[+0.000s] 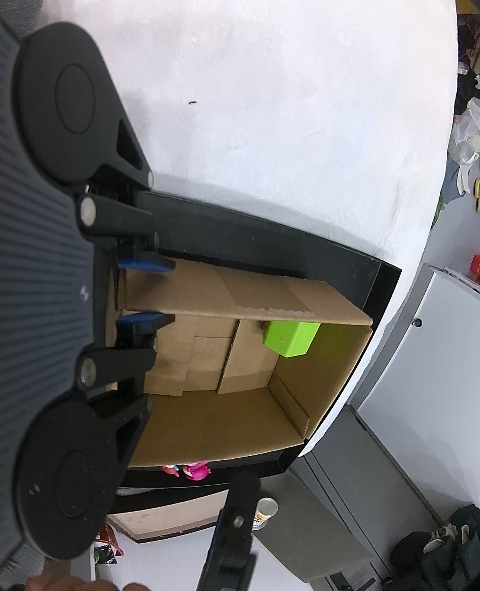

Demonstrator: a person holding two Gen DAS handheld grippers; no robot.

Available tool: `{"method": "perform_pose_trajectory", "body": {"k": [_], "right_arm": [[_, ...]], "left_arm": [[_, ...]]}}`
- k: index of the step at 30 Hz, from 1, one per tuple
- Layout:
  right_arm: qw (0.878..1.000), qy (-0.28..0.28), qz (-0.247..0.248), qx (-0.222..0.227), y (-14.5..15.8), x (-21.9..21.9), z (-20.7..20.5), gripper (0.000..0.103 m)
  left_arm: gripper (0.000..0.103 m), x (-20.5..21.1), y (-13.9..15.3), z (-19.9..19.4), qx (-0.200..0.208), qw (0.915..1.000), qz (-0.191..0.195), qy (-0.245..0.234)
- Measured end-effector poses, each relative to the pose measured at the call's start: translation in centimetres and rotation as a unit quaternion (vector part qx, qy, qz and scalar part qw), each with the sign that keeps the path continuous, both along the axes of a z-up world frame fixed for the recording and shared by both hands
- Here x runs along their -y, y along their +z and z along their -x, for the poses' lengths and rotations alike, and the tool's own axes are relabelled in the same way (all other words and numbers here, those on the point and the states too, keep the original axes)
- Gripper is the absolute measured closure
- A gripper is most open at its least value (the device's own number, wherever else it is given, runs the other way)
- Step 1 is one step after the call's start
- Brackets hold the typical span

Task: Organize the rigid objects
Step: 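Open the right gripper and raise it away from the box, then move the right gripper to the white charger and close on it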

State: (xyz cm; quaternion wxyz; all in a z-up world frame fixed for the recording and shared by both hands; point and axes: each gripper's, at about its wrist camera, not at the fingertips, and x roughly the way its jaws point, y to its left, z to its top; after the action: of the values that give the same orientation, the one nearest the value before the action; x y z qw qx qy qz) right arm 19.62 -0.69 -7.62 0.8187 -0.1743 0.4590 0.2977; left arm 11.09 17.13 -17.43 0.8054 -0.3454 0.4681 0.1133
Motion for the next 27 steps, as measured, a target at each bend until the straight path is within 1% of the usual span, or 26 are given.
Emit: {"method": "perform_pose_trajectory", "body": {"k": [5, 12, 16, 19, 23, 27], "right_arm": [[1.000, -0.007, -0.002, 0.006, 0.7, 2.0, -0.5, 0.028], [1.000, -0.024, -0.001, 0.009, 0.8, 4.7, -1.7, 0.028], [0.999, -0.033, 0.002, 0.011, 0.2, 6.2, -2.2, 0.028], [0.999, -0.045, 0.001, 0.003, -0.4, 7.1, -2.8, 0.028], [0.999, -0.047, 0.004, 0.000, -1.2, 7.9, -3.2, 0.028], [0.999, -0.049, 0.010, -0.009, -2.6, 8.4, -3.6, 0.028]], "left_arm": [[0.082, 0.3, 0.0, -0.1, -0.003, 1.0000, -0.006, 0.001], [0.082, 0.4, -0.2, 0.0, -0.004, 1.0000, -0.003, 0.006], [0.082, 0.6, -0.2, 0.0, -0.005, 1.0000, -0.007, 0.005], [0.082, 0.6, -0.2, -0.1, -0.007, 0.9999, -0.007, 0.005], [0.082, 0.5, -0.3, -0.1, -0.007, 0.9999, -0.005, 0.005], [0.082, 0.5, -0.3, 0.0, -0.007, 1.0000, -0.004, 0.005]]}}
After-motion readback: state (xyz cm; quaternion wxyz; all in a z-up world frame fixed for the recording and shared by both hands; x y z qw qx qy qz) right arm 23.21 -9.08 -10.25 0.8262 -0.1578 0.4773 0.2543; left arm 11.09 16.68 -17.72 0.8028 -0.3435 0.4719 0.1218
